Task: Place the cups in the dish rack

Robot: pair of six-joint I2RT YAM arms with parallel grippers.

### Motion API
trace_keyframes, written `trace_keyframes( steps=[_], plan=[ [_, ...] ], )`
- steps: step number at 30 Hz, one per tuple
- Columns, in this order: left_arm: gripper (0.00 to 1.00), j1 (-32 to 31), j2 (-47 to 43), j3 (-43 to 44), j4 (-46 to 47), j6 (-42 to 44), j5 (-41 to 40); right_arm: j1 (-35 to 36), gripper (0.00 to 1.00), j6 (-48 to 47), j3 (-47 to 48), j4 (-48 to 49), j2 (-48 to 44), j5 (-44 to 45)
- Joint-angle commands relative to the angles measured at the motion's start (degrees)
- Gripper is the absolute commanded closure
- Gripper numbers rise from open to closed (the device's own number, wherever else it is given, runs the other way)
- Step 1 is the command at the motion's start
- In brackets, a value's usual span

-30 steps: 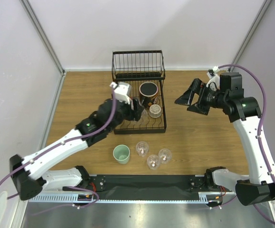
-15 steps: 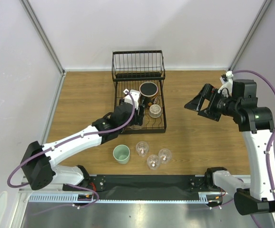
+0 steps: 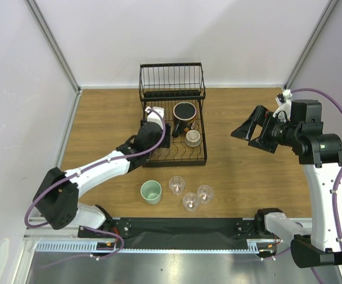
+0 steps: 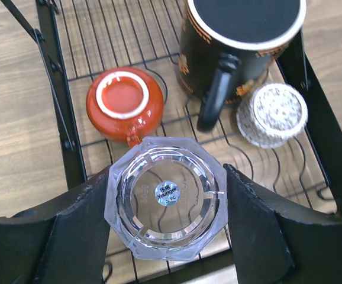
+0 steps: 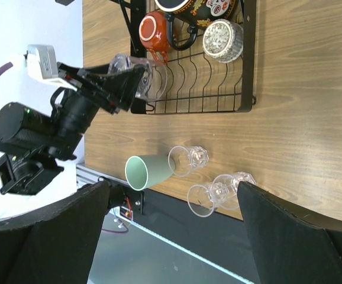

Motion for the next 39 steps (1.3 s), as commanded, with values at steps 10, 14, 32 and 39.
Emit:
trace_keyframes(
  steps=[10, 14, 32, 39],
  plan=[
    [1.00, 1.11, 5.21, 0.93, 7.27, -0.12, 0.68, -0.32, 0.04, -1.74, 3.30, -3.31, 0.34, 0.58],
    [1.00, 1.46, 6.36, 1.11, 7.88, 1.29, -0.11, -0.41, 0.04, -2.00, 3.47, -3.48, 0.61, 0.76],
    [1.00, 5.33, 13.65, 3.39, 11.22, 2.88, -0.11, -0.32, 0.04, -3.14, 5.23, -6.47, 2.19, 1.64],
    [1.00, 6.65, 15.85, 5.50, 11.40, 4.02, -0.11, -0.32, 0.04, -3.41, 5.14, -6.38, 2.89, 1.72]
  ],
)
